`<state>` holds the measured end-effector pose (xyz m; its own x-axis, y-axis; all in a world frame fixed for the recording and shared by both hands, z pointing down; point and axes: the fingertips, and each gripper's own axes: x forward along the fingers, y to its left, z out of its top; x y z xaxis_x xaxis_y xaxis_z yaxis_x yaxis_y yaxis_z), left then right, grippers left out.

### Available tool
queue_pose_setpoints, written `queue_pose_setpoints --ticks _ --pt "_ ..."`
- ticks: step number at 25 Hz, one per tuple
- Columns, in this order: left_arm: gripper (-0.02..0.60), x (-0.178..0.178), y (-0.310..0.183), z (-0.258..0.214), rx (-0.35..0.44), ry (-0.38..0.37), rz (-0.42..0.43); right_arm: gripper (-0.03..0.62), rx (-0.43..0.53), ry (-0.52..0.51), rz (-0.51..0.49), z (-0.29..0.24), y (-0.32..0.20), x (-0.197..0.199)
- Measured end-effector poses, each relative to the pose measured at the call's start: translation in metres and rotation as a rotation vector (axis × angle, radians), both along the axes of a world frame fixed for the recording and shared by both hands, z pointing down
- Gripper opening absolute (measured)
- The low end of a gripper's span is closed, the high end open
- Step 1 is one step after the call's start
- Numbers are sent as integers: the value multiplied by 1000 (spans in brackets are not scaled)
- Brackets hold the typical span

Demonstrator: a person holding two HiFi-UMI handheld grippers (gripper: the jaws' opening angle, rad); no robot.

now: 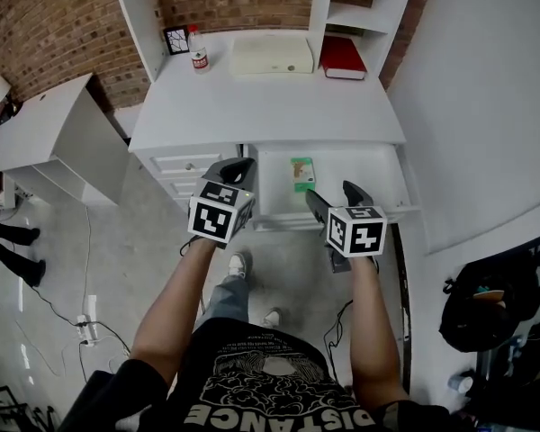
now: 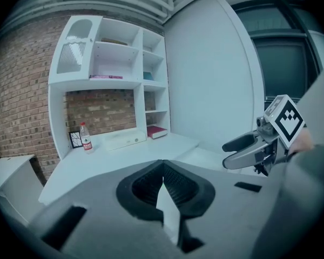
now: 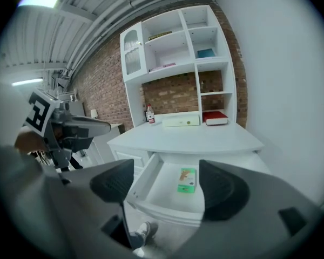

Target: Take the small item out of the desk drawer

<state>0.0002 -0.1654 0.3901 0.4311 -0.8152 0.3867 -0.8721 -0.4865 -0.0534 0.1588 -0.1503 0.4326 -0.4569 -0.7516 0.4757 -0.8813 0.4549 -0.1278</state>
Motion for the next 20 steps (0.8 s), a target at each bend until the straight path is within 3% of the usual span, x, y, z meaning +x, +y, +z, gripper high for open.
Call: queue_pose_setpoints --ticks 9,20 --pt "8 -8 -43 27 -33 40 29 400 -81 24 5 39 -40 -21" --pt "8 -17 -109 70 -94 32 86 407 -189 95 16 88 -97 -32"
